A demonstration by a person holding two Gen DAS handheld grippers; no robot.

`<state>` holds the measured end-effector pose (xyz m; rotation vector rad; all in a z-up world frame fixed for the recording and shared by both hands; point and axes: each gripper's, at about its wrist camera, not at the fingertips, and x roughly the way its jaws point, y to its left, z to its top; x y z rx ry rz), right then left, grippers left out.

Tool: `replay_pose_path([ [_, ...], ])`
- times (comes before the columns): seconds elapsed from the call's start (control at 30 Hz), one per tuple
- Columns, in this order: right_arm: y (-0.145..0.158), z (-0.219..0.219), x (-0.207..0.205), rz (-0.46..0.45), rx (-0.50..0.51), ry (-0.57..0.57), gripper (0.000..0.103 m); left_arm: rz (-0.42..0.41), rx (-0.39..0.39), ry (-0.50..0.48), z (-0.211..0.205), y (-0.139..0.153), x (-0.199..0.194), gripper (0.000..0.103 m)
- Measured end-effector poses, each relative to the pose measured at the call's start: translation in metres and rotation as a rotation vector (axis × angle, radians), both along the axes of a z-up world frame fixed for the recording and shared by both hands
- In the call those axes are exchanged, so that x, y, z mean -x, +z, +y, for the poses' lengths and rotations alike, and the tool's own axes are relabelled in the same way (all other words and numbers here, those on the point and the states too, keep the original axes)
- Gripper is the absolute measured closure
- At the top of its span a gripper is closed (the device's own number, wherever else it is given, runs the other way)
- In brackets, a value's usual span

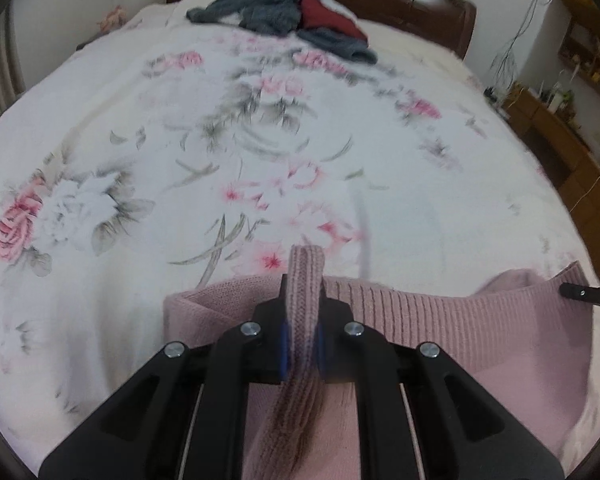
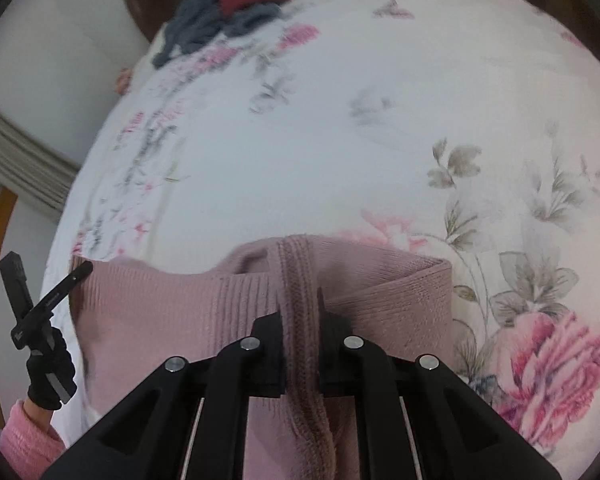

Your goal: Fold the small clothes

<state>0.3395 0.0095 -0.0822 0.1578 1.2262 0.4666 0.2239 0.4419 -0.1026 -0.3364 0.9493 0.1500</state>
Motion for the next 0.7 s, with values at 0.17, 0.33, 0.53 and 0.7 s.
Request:
replay_pose_path([
  [0.17, -0.029, 0.002, -0.005, 0.038, 0.053, 0.007, 0.093, 0.084, -0.004, 0.021, 0.009, -0.030, -0.004, 0.087],
  [0.33, -0.020, -0.008, 0.003, 0.019, 0.052, -0.015, 0.077, 0.059, 0.048, 0.081, 0.028, -0.023, 0.013, 0.080],
  [0.53, 0.006, -0.043, 0.038, 0.022, -0.016, -0.001, 0.069, -0.034, -0.031, 0.110, 0.027, 0.016, 0.068, 0.071],
  [0.7, 0.012, -0.071, 0.097, 0.079, -0.080, 0.034, 0.068, -0.067, -0.086, 0.007, -0.015, 0.033, 0.112, 0.068],
])
